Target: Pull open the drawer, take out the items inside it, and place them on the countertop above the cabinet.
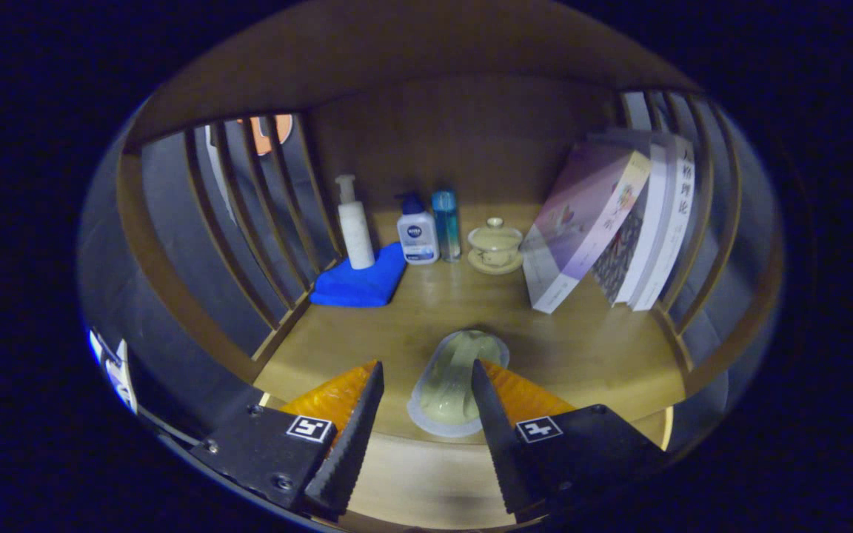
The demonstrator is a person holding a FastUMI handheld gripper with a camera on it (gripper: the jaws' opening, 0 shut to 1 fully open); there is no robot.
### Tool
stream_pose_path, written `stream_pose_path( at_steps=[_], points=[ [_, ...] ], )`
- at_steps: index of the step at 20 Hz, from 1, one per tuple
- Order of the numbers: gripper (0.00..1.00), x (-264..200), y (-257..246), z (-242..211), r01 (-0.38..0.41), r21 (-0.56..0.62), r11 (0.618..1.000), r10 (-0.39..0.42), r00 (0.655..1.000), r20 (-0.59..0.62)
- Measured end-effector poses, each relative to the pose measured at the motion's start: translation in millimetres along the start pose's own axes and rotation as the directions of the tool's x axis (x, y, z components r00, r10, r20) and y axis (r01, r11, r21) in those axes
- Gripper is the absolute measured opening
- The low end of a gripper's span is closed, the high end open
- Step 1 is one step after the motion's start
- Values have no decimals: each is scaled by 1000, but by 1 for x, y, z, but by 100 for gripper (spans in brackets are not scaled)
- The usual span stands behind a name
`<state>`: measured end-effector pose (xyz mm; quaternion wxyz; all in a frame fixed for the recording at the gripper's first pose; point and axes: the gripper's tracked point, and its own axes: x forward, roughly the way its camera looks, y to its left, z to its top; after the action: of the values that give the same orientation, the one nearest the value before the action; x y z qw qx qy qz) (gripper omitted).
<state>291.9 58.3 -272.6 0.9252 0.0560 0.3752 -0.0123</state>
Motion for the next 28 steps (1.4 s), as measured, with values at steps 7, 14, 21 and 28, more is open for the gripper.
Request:
stream_pose_path(
  at_steps=[7,14,21,28],
  points=[
    [79,-93,25,-17,-85,-73,994,94,987,131],
    [87,-171,40,-51,-165,-112,980,189,945,266],
    [92,-197,40,-118,-151,-127,980,187,918,350],
    [92,-178,22,-205,-46,-117,992,86,930,358]
  ],
)
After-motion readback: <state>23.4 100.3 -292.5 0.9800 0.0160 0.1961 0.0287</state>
